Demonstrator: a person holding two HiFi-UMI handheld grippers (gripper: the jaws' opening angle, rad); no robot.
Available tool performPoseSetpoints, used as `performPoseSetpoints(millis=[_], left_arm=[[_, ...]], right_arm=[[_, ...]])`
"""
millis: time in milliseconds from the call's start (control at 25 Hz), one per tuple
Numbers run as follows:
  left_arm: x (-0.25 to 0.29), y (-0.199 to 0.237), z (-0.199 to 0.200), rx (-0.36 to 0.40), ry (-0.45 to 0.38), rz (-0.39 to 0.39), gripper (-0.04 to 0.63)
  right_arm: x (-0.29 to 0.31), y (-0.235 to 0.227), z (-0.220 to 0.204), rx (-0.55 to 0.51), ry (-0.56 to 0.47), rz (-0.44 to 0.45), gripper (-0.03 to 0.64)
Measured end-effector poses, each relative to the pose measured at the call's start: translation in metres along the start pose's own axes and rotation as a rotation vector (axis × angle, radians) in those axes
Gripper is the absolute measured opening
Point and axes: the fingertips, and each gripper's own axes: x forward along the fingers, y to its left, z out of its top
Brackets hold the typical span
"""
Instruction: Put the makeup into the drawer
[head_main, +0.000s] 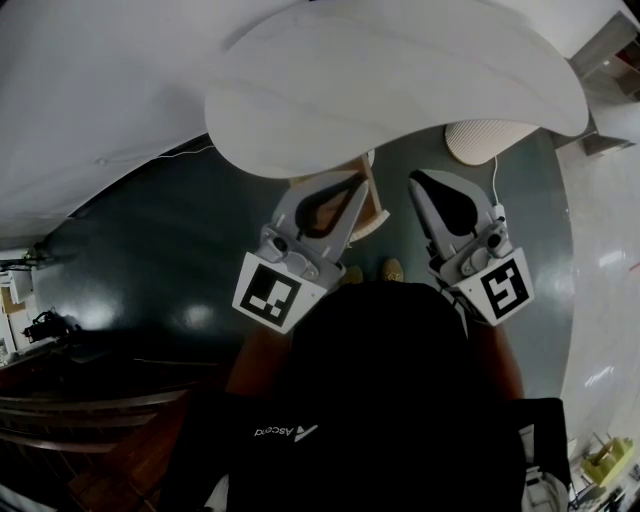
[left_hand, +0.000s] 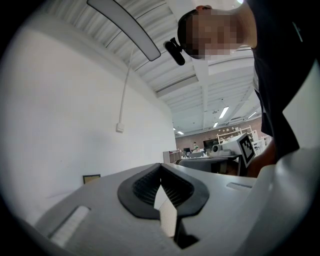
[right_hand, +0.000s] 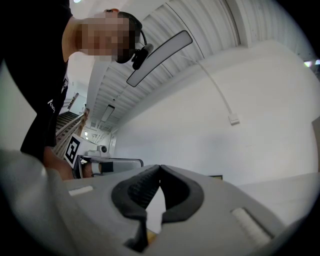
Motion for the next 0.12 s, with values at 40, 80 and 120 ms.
performPoseSetpoints(millis=[40, 80, 120], left_arm=[[0.0002, -0.0001, -0.0003, 0.001, 0.003, -0.003, 0.011], [0.0004, -0.0002, -0.0006, 0.002, 0.006, -0.006, 0.011], [0.0006, -0.0002, -0.0009, 0.003, 0.009, -0.008, 0.011]], right_arm=[[-0.0001, -0.0002, 0.0002, 0.0, 0.001, -0.001, 0.003], [-0.0002, -0.0003, 0.0004, 0.0, 0.002, -0.002, 0.003], [-0.0002, -0.0004, 0.0005, 0.0, 0.003, -0.003, 0.003]])
